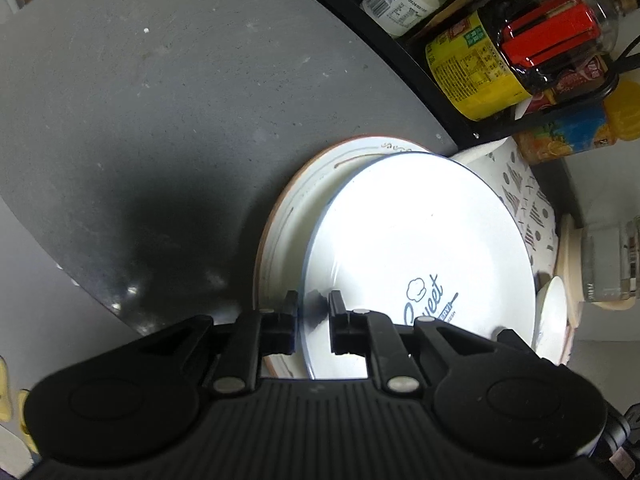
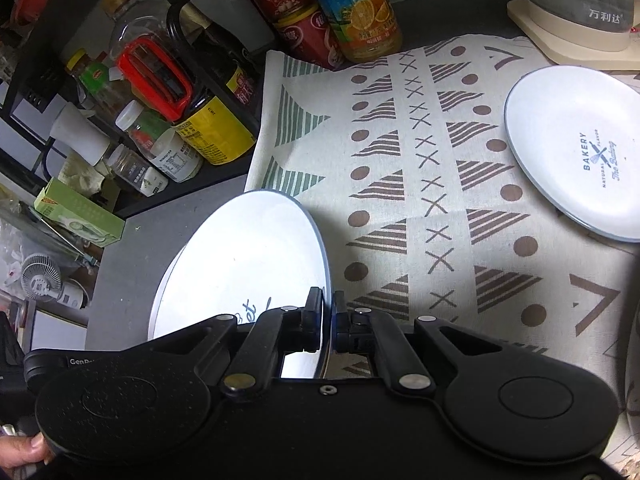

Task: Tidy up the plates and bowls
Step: 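Lower the 'Sweet' plate onto the flower-motif plate with both grippers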

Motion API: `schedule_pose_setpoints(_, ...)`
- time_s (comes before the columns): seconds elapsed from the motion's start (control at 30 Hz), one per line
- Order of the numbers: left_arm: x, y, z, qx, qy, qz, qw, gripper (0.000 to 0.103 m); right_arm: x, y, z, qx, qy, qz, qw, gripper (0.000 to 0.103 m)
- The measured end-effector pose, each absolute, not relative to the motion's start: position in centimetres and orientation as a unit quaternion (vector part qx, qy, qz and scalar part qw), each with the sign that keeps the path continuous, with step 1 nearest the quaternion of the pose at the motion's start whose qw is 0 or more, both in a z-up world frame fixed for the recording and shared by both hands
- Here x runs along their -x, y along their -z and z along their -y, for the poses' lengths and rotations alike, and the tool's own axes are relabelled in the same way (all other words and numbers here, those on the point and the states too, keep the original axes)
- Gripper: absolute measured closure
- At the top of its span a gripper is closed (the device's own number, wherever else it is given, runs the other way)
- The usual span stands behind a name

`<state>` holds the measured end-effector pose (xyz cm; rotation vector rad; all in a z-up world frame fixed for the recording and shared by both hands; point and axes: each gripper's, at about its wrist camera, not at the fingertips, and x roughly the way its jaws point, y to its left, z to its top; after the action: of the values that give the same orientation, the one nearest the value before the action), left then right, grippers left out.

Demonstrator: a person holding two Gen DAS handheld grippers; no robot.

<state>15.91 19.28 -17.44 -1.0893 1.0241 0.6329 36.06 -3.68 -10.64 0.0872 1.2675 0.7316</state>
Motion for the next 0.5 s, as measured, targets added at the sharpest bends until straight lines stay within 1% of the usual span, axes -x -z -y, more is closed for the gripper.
schedule_pose_setpoints(0.2,-16.1,15.3,-19.9,0.454,-0.288,-0.468,0.701,0.092,-35.9,10.8,3.4,-0.035,-0.332,-0.579,0.744,0.098)
schedule_pose_setpoints(0.23,-16.0,14.8,-20.1,0.452,-0.289,-0.464,0.705,0.09,-35.9,10.8,3.4,-0.036,-0.331,-0.579,0.744,0.098)
schedule_pose_setpoints(0.27,-15.8,14.3,-20.2,0.448,-0.29,-0.462,0.708,0.086,-35.9,10.8,3.4,-0.035,-0.331,-0.579,0.745,0.098)
schedule_pose_setpoints(0.3,-15.8,13.9,-20.3,0.446,-0.292,-0.46,0.71,0.078,-35.9,10.9,3.3,-0.034,-0.33,-0.579,0.745,0.098)
schedule_pose_setpoints(0.33,-15.7,13.6,-20.4,0.442,-0.297,-0.458,0.712,0.067,-35.9,10.9,3.4,-0.033,-0.33,-0.579,0.745,0.097)
schedule_pose_setpoints(0.37,-15.5,13.4,-20.6,0.438,-0.303,-0.457,0.712,0.062,-35.9,11.0,3.4,-0.032,-0.329,-0.579,0.745,0.097)
schedule_pose_setpoints(0.4,-15.3,13.2,-20.7,0.434,-0.312,-0.456,0.712,0.054,-35.9,11.1,3.3,-0.029,-0.326,-0.581,0.746,0.096)
schedule_pose_setpoints(0.43,-15.2,13.1,-20.9,0.431,-0.318,-0.453,0.713,0.05,-35.8,11.1,3.3,-0.025,-0.323,-0.581,0.746,0.096)
schedule_pose_setpoints(0.5,-15.0,13.2,-21.3,0.431,-0.323,-0.45,0.712,0.049,-35.6,11.1,3.2,-0.018,-0.323,-0.577,0.75,0.095)
